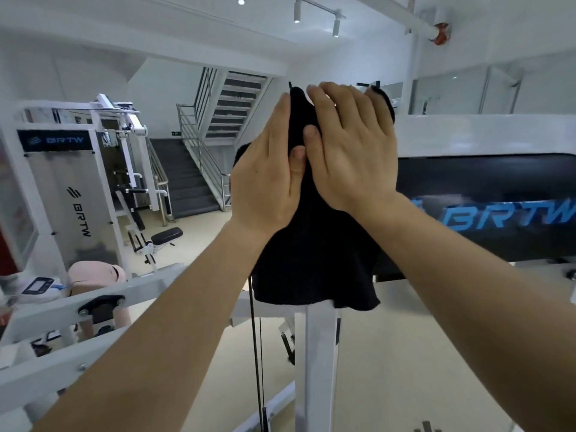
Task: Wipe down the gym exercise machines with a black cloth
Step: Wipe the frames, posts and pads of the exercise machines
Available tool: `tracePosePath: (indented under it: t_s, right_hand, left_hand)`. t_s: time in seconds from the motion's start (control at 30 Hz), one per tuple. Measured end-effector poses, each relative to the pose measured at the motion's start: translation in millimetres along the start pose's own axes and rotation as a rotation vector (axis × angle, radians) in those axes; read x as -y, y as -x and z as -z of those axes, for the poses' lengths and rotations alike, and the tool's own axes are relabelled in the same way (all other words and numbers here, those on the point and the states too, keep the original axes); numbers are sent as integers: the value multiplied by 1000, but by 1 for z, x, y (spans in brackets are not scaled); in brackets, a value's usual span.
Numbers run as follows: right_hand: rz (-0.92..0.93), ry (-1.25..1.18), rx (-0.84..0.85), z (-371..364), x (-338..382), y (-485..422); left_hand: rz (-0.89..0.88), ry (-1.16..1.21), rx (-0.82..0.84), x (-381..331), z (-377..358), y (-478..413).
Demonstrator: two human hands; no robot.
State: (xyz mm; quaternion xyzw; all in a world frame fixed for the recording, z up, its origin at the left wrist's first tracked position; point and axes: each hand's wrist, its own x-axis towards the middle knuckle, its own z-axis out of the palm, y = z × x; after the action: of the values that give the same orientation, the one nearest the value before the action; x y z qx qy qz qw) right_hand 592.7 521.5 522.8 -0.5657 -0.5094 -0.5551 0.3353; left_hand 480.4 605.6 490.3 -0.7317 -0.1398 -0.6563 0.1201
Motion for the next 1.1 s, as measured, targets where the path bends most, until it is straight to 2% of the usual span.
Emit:
tracePosePath:
  t_s: [0.13,0.23,0.3,0.43,0.57,0.67,0.83,0.97,1.1]
  right_hand:
    - [2,4,46,-5,7,38]
    - [20,-9,93,-9,17,81]
    - [22,-23,117,-12,24,106]
    - [16,0,107,-11,24,96]
    - [-27,-7,46,-7,25,45]
    - [-27,-5,73,-9,27,66]
    - [4,0,184,-16,35,142]
    - [17,23,176,-12,31,120]
    - [-31,17,160,-11,30,94]
  left_hand:
    - [34,-230,-7,4,-9,31]
    - [26,-444,87,9,-11,60]
    - [-11,-506,159,11,-8,82]
    - [-58,-510,213,17,4,74]
    - [13,-528,193,19,6,27]
    - [-23,-515,213,20,5,43]
    - [-73,-517,314,30,11,119]
    - [-102,-522,293,30,16,111]
    - [2,-491,245,20,13,82]
